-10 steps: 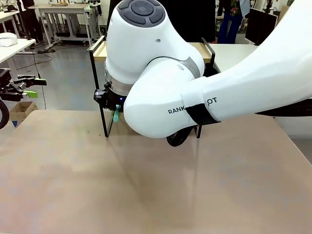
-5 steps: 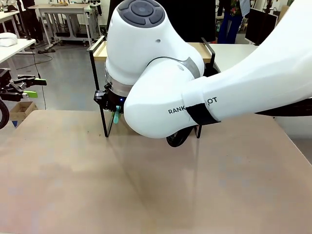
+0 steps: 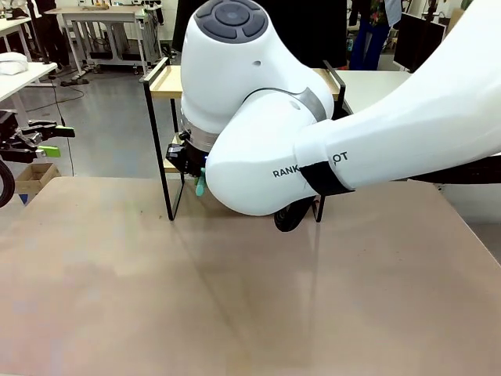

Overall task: Clean the shelf.
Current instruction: Clean the specific section of the Shelf indicated by the human with the Duster.

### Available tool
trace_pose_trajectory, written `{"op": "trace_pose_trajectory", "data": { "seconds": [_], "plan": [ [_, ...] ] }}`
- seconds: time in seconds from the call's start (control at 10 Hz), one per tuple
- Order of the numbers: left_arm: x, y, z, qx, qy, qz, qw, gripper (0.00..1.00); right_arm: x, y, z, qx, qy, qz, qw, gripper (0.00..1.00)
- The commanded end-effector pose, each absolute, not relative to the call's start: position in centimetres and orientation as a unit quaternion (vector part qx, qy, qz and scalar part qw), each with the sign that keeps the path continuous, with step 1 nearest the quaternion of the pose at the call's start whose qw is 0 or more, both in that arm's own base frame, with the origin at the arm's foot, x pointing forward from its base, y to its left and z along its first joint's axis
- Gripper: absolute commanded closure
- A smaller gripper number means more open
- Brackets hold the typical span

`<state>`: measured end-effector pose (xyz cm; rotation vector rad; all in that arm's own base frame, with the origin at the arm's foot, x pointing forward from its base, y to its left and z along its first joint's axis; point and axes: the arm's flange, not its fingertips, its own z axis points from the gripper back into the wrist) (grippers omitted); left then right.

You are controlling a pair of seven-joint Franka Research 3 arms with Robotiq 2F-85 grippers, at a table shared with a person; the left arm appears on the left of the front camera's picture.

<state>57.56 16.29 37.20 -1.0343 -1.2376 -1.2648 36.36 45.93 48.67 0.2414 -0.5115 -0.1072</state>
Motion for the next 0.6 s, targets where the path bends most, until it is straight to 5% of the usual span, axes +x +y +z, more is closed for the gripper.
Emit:
{"op": "trace_pose_trajectory", "data": {
  "seconds": [0.0, 0.5],
  "plan": [
    [57.3, 16.3, 37.5, -0.429, -0.514, -0.534, 0.516, 0.0, 34.7, 43.9, 49.7, 0.099, -0.251, -0.1, 0.958, 0.86],
    [57.3, 16.3, 37.5, -0.429, -0.514, -0.534, 0.516, 0.0, 34.6, 39.1, 50.7, 0.055, -0.249, -0.137, 0.957, 0.86]
  ]
}}
